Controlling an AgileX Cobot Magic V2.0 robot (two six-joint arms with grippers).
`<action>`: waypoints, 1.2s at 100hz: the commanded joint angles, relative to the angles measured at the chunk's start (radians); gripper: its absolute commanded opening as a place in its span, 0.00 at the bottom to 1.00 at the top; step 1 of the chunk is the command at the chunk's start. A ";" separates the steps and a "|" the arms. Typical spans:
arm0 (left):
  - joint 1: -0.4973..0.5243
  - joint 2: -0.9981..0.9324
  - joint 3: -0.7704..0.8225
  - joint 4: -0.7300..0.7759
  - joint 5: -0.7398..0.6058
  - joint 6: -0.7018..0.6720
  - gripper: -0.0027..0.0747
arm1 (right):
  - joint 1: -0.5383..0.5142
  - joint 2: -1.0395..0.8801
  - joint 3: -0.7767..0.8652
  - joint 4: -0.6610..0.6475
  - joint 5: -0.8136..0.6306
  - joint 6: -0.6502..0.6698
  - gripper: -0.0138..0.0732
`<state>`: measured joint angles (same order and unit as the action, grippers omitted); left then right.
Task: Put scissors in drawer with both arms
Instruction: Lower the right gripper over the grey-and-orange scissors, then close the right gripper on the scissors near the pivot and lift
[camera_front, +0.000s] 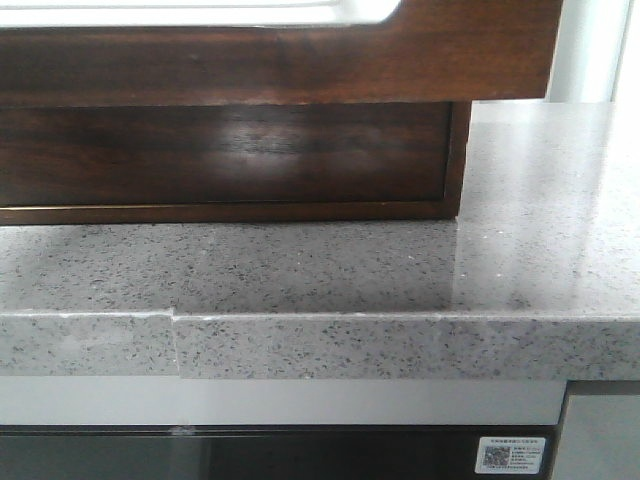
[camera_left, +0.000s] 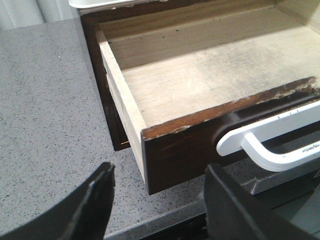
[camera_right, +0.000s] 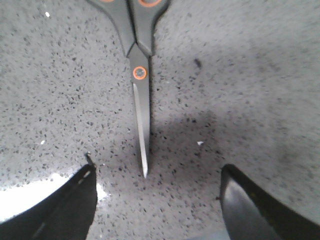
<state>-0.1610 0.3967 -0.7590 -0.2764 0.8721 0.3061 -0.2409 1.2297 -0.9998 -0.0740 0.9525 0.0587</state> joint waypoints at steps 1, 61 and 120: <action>-0.008 0.014 -0.015 -0.015 -0.082 -0.010 0.51 | -0.040 0.070 -0.075 0.065 0.002 -0.091 0.69; -0.005 0.014 -0.005 -0.017 -0.116 -0.010 0.51 | -0.065 0.451 -0.394 0.150 0.177 -0.243 0.57; -0.005 0.014 -0.005 -0.017 -0.151 -0.010 0.51 | -0.065 0.503 -0.440 0.149 0.222 -0.254 0.32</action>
<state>-0.1610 0.3967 -0.7397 -0.2754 0.8002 0.3042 -0.2998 1.7732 -1.4062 0.0704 1.1666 -0.1823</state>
